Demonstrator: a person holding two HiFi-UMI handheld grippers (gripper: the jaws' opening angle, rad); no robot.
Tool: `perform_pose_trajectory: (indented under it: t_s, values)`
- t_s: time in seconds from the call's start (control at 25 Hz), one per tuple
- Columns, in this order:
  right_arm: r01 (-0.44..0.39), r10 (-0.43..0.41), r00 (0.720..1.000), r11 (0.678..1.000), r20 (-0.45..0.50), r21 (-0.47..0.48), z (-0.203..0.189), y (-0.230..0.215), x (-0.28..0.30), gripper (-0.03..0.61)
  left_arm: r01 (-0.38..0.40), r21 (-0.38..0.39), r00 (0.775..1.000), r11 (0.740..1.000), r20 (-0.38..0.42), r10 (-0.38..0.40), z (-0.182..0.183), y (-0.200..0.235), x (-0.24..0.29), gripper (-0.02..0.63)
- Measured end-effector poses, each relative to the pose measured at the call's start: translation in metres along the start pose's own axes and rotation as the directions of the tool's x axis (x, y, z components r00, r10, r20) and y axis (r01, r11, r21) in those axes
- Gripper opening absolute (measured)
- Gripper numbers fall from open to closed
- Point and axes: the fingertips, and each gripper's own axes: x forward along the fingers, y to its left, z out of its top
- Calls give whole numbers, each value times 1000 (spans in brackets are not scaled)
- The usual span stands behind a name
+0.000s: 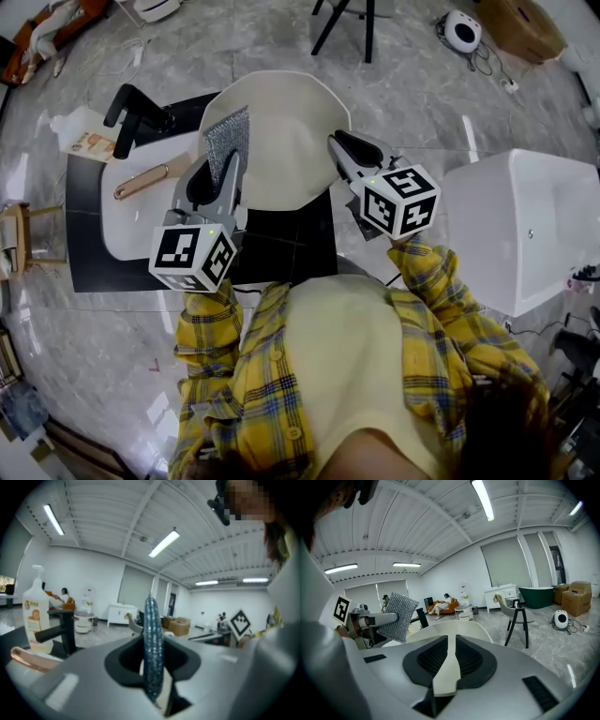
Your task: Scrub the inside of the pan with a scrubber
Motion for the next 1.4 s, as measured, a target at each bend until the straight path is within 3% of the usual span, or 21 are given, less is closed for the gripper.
perform_pose_trajectory:
  t_s: [0.32, 0.8, 1.4]
  values:
    - [-8, 8, 1000, 1000, 2, 1, -2, 7, -2, 18, -18, -167, 996, 986, 85, 33, -2, 10, -17, 84]
    - [-29, 30, 999, 1000, -14, 9, -8, 14, -1, 17, -101, -186, 994, 977, 24, 107, -20, 19, -29, 84]
    - [-10, 9, 999, 1000, -47, -23, -8, 17, 1, 14, -92, -186, 996, 978, 2, 94, -25, 17, -31, 84]
